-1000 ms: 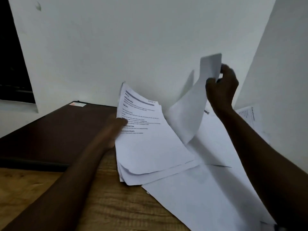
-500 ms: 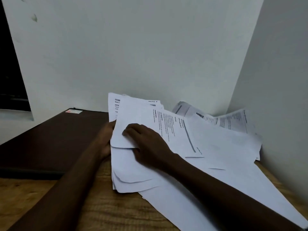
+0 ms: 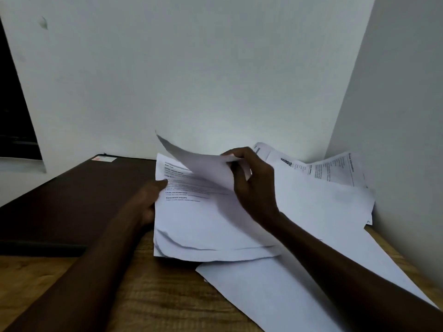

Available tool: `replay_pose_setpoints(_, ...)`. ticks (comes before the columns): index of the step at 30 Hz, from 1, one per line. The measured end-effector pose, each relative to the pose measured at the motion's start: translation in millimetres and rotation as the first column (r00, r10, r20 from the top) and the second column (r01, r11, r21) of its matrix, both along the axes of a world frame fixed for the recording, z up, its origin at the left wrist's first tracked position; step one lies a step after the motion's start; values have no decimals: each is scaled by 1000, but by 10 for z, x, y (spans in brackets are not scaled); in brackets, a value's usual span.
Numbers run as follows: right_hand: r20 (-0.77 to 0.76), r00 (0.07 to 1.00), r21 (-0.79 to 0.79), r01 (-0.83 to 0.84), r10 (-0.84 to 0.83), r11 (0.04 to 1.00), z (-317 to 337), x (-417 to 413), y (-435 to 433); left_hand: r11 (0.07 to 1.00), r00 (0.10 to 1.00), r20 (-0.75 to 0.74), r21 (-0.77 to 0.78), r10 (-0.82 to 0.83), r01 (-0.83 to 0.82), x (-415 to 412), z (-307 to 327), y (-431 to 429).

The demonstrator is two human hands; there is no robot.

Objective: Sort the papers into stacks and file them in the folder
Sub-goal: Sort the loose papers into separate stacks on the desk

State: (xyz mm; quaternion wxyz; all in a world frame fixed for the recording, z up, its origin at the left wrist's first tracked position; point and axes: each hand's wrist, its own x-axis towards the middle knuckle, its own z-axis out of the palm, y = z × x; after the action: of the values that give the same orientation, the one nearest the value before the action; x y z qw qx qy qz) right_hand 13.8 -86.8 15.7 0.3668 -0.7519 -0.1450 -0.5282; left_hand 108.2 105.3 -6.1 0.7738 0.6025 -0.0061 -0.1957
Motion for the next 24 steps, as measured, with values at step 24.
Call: replay_pose_setpoints(24,-738,629,-298,24,-246,954,-224,-236,-1137,997,996,39,4,-82,81,8,30,36)
